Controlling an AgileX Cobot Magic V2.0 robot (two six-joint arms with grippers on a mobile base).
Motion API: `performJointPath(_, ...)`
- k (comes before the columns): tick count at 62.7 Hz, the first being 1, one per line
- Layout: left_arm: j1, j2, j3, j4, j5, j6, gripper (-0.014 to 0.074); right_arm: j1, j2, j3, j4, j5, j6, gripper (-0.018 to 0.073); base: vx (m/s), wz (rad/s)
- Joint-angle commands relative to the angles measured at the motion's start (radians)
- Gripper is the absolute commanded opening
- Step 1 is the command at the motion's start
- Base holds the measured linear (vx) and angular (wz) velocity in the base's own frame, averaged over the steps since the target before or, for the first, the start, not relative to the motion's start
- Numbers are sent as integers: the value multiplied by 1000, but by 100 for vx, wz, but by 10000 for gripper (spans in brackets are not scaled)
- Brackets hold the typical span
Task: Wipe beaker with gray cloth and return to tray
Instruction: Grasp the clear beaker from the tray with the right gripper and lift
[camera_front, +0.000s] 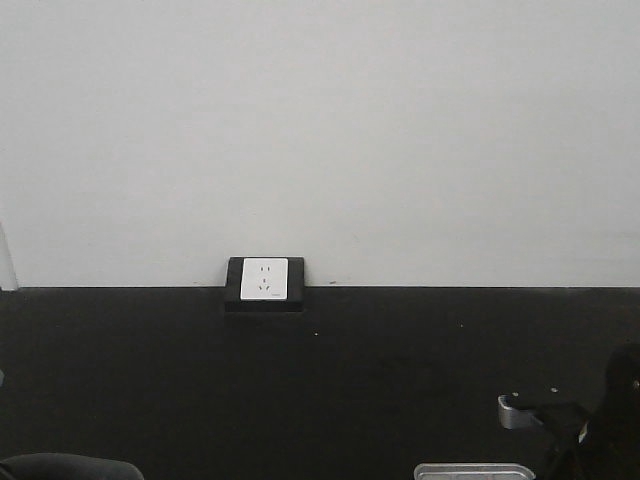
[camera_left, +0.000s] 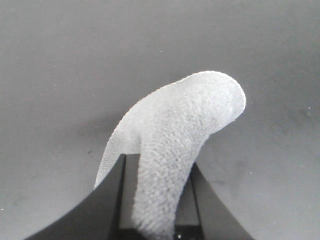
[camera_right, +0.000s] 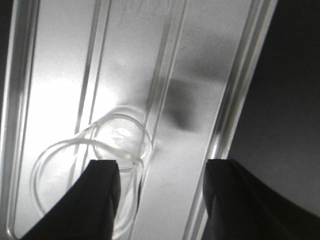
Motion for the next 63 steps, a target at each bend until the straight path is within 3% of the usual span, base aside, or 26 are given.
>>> performJointPath(1,-7,-23,-29,-18,-49,-1,-3,1,-18,-30,21,-20,-7,370,0,0)
performJointPath(28,-7,-23,-29,-18,-52,-1,-3,1,-13,-30,61,-4,-28,0,0,0)
performJointPath(36,-7,-23,-31,-41,-69,-1,-3,1,-17,-30,58,-5,-40,-12,0,0)
performJointPath(43,-7,-23,-60,-121,-67,10,-3,1,-50,-30,70,-8,-30,-11,0,0)
performJointPath(53,-25,-23,-140,-299,-62,116,0,5,-170,-30,168,-52,-30,-11,0,0)
performJointPath(59,-55,-18,-195,-446,-93,170,0,62,-244,-30,231,-94,-30,-11,0,0)
performJointPath(63,-85,-4,-233,-540,-107,221,0,141,-289,-30,247,-138,-25,-11,0,0)
